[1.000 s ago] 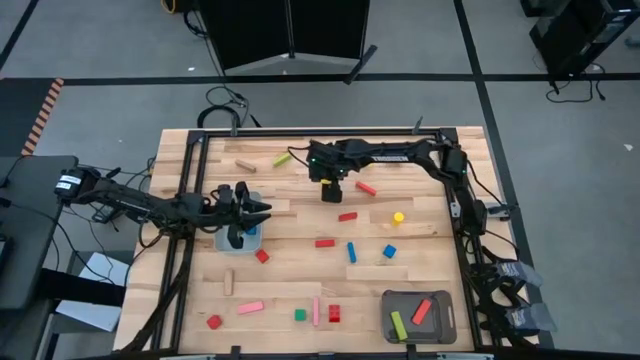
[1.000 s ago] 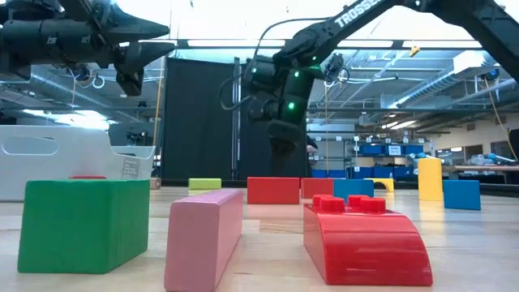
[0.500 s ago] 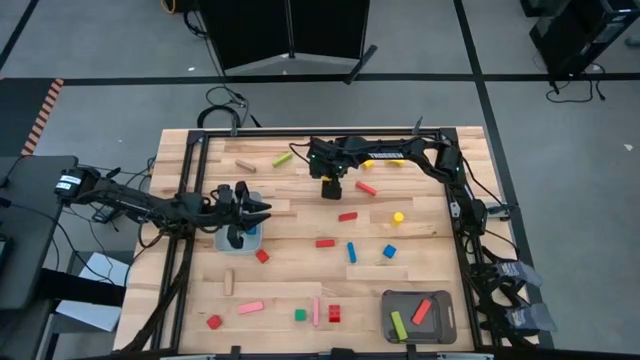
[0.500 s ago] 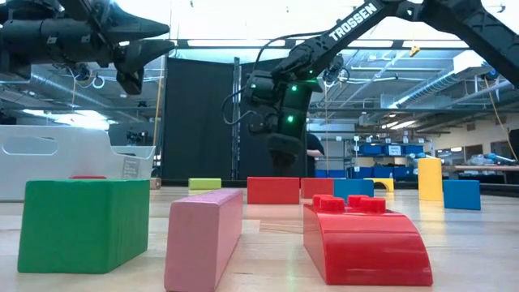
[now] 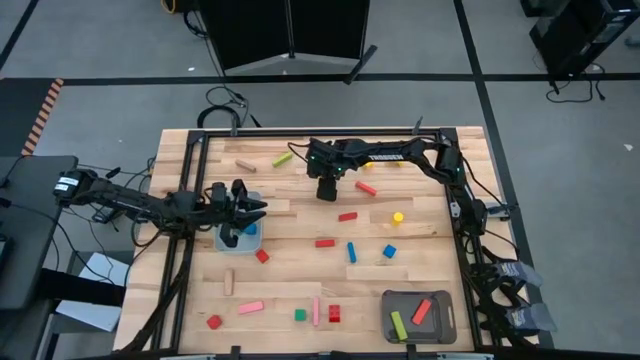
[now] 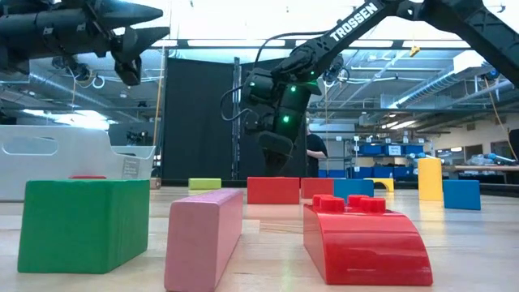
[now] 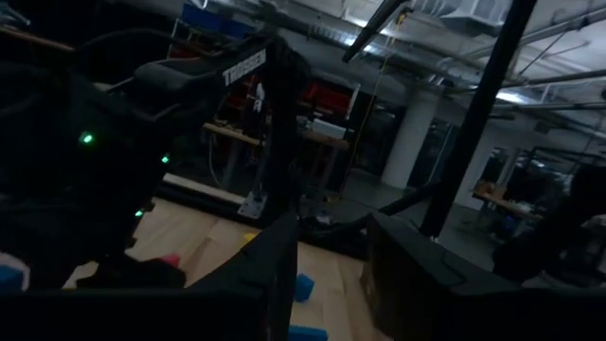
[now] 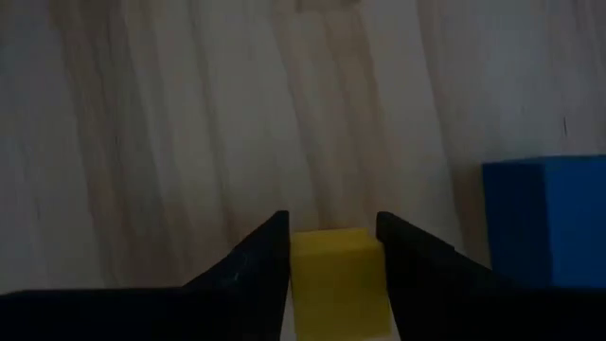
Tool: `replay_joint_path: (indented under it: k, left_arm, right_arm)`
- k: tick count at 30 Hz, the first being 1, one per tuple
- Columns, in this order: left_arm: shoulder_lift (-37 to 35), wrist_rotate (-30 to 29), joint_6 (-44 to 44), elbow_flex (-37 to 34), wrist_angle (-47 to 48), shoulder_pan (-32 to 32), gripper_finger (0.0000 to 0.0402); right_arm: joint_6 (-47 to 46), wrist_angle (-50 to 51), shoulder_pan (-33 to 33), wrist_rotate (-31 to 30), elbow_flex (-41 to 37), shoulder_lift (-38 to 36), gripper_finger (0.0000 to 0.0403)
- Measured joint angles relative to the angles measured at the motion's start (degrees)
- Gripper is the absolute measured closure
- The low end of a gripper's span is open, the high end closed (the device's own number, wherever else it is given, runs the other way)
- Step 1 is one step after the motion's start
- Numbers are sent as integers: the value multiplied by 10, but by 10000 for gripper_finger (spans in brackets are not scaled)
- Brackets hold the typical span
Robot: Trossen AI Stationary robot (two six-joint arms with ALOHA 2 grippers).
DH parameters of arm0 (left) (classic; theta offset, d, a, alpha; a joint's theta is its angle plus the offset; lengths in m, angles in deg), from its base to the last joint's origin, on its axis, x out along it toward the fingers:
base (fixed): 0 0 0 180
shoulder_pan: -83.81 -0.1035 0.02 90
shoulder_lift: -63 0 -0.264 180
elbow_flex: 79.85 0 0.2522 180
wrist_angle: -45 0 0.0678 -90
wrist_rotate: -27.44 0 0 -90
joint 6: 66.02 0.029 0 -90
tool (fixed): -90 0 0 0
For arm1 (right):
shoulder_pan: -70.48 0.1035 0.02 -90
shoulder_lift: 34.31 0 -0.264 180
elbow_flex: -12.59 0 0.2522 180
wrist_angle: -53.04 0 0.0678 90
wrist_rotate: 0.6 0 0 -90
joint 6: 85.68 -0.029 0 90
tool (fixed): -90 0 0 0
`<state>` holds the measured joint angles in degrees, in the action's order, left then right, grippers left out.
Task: Sort blocks by size
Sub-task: Put the middle left yellow block into the grey bin
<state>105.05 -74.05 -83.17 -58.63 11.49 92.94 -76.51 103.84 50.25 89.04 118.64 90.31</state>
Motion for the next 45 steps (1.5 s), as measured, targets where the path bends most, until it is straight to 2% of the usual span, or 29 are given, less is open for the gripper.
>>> replay_joint_path:
  k: [5,9,13,17,24,28,32,36,40,45]
  left_arm:
    - [-23,17,-3,0,6,3,265]
    - [-43,17,5,0,10,19,265]
    - [-67,17,20,0,25,34,265]
    - [-95,17,27,0,49,38,265]
    - [-140,17,34,0,93,38,265]
    - [-152,17,39,0,94,38,265]
    - [-152,17,45,0,96,38,265]
    - [-154,17,45,0,99,41,265]
    - [-155,17,48,0,97,49,265]
    - [-155,17,49,0,96,53,265]
  right_arm:
    - [-20,-5,6,-1,-1,0,255]
    - [-43,-52,27,4,-2,0,255]
    - [-62,-143,64,1,-2,0,255]
    - [-78,-247,109,-42,-2,0,252]
    - [-92,-471,173,-79,-2,0,253]
    - [-103,-553,183,-91,-2,4,252]
    - [-134,-634,177,-80,4,42,251]
    - [-147,-658,183,-63,32,88,251]
    - [-161,-668,188,-31,92,136,248]
    - [-164,-622,190,-11,156,173,209]
